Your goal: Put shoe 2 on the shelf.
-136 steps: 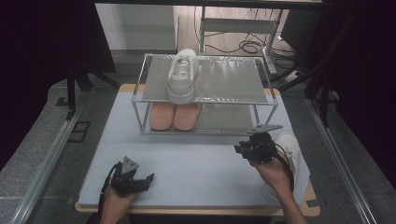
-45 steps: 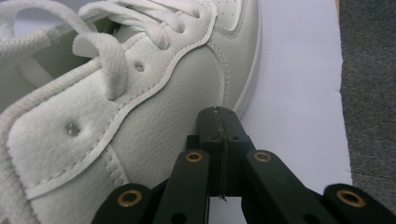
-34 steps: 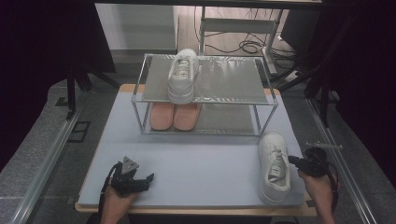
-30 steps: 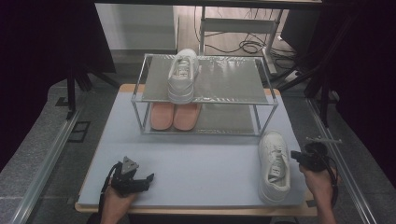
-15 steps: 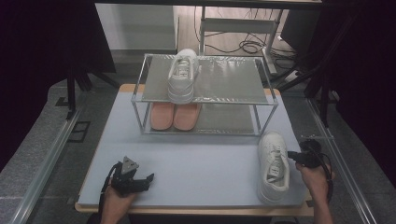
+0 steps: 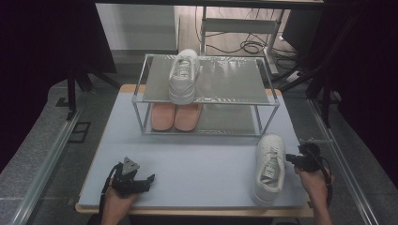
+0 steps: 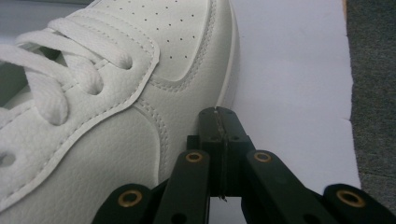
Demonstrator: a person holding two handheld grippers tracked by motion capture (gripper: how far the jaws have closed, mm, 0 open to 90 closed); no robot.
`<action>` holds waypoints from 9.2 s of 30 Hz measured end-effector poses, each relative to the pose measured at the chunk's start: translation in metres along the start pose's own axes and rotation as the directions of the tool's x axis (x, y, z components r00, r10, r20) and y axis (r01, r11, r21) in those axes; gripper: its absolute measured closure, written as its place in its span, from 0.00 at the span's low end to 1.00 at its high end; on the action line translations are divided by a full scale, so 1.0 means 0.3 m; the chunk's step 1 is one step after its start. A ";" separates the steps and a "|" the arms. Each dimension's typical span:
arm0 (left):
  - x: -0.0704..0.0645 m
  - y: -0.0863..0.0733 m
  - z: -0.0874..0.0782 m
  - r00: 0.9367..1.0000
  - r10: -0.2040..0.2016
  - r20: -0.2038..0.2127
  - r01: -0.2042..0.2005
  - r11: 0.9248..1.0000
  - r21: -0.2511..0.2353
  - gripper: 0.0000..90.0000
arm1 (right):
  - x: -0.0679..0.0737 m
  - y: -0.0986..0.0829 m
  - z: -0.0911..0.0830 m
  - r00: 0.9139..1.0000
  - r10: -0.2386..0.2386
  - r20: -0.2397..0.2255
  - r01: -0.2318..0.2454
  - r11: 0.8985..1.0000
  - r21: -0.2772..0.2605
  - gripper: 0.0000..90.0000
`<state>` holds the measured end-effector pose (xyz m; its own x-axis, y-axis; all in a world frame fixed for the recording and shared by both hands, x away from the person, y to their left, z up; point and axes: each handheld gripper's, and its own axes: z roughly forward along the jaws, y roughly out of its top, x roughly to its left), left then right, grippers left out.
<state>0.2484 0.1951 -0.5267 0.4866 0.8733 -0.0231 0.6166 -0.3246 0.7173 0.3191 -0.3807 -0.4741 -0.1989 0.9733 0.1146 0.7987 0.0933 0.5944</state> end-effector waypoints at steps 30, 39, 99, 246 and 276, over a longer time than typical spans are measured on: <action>0.000 0.000 0.000 1.000 0.000 0.000 0.000 1.000 0.000 0.17 | 0.244 0.038 0.069 0.980 -0.134 -0.149 0.135 0.991 -0.006 1.00; 0.000 0.000 0.000 1.000 0.001 0.000 -0.001 1.000 0.000 0.17 | 0.230 -0.001 0.016 0.969 -0.148 -0.196 0.153 0.988 0.010 1.00; -0.001 -0.001 0.000 1.000 -0.002 0.000 0.002 1.000 -0.002 0.17 | 0.673 0.169 0.220 0.824 -0.328 -0.462 0.382 0.924 0.026 1.00; 0.000 -0.001 0.000 1.000 -0.001 0.000 0.001 1.000 -0.003 0.17 | 0.270 0.387 -0.374 0.668 0.153 -0.728 -0.269 0.962 -0.044 0.91; 0.000 -0.001 -0.001 1.000 0.002 0.000 -0.002 1.000 0.000 0.18 | 0.424 0.637 -0.199 0.822 0.252 -0.510 -0.392 0.901 -0.187 0.88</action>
<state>0.2479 0.1954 -0.5267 0.4876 0.8728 -0.0217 0.6154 -0.3260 0.7176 0.4126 -0.2516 -0.2984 -0.2522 0.7170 0.6499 0.6915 -0.3362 0.6393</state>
